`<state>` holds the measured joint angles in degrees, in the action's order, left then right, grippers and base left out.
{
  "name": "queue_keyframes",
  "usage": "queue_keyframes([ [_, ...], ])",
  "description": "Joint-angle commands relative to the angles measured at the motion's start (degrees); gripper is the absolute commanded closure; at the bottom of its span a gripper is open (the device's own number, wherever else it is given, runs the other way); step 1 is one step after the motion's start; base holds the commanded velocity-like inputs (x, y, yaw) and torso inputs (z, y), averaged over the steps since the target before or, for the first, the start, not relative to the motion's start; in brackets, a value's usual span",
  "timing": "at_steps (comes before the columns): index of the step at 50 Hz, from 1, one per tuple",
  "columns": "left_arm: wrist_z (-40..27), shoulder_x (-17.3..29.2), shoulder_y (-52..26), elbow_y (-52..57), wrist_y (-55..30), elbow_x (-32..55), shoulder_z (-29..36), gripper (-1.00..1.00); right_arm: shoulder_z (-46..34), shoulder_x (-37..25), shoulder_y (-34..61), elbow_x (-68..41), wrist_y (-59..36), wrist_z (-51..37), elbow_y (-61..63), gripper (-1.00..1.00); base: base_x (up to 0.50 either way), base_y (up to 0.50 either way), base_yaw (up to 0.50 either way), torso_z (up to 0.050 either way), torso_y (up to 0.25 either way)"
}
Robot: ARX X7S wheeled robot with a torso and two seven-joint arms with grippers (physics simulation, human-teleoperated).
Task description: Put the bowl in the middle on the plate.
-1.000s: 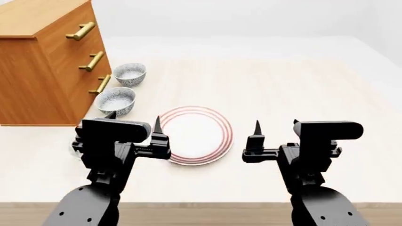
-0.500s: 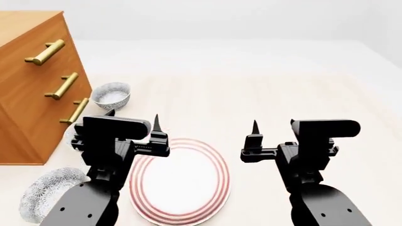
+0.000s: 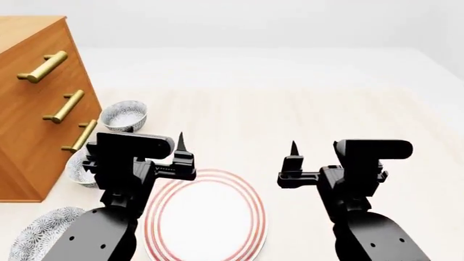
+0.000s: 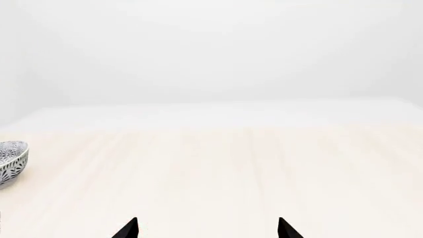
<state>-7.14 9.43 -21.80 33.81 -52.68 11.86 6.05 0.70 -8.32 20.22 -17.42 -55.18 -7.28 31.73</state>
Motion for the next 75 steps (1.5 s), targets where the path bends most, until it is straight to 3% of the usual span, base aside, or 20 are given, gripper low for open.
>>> queue_keyframes([
  [1,-3.11,0.27,-4.2,1.12,-6.87,-1.02,1.15,-1.0,-0.12,-0.12,0.57,-0.72,-1.13,-0.5,-1.04,-1.0,0.0,0.0,0.0,0.0,0.0],
  [6,-4.47,0.71,-11.82,-1.59,-15.22,-1.89,2.76,-1.0,0.65,-0.16,0.65,-1.61,-2.25,-0.68,-0.53,-1.0,0.0,0.0,0.0,0.0,0.0],
  [10,-2.64,0.14,-21.79,-8.02,-28.62,0.59,1.38,-1.0,0.41,-0.1,0.71,-1.68,-1.92,-0.8,-1.21,-1.0,0.0,0.0,0.0,0.0,0.0],
  [13,-2.64,-0.35,-26.35,-12.52,-32.3,0.71,0.68,-1.0,0.19,-0.08,0.83,-1.77,-1.72,-0.83,-1.65,-1.0,0.0,0.0,0.0,0.0,0.0],
  [15,-1.87,2.14,-31.08,-19.24,-32.5,-0.07,5.99,-1.0,-0.18,-0.13,0.87,-1.62,-1.27,-0.82,-2.36,-1.0,0.0,0.0,0.0,0.0,0.0],
  [17,-1.16,2.27,-33.71,-23.04,-33.66,0.19,6.73,-1.0,-0.29,-0.21,0.81,-1.65,-1.05,-0.82,-2.6,-1.0,0.0,0.0,0.0,0.0,0.0],
  [31,-0.12,2.79,-41.91,-48.48,-23.25,-2.68,13.46,-1.0,-0.17,-0.72,0.12,-2.19,-1.24,-1.46,-2.68,-1.0,0.0,0.0,0.0,0.0,0.0],
  [53,0.87,3.96,-43.81,-55.88,-23.03,-2.54,14.18,-1.0,-1.12,-0.96,0.34,-2.68,-0.46,-2.05,-4.87,-1.0,0.0,0.0,0.0,0.0,0.0],
  [62,4.87,4.76,-45.61,-61.41,-25.4,-1.08,16.92,-1.0,-1.38,-1.08,0.51,-2.85,-0.33,-2.46,-5.41,-1.0,0.0,0.0,0.0,0.0,0.0],
  [75,4.22,3.07,-47.23,-72.04,-18.64,-2.41,17.64,-1.0,-1.75,-1.21,0.31,-3.04,0.36,-2.89,-6.5,-1.0,0.0,0.0,0.0,0.0,0.001],
])
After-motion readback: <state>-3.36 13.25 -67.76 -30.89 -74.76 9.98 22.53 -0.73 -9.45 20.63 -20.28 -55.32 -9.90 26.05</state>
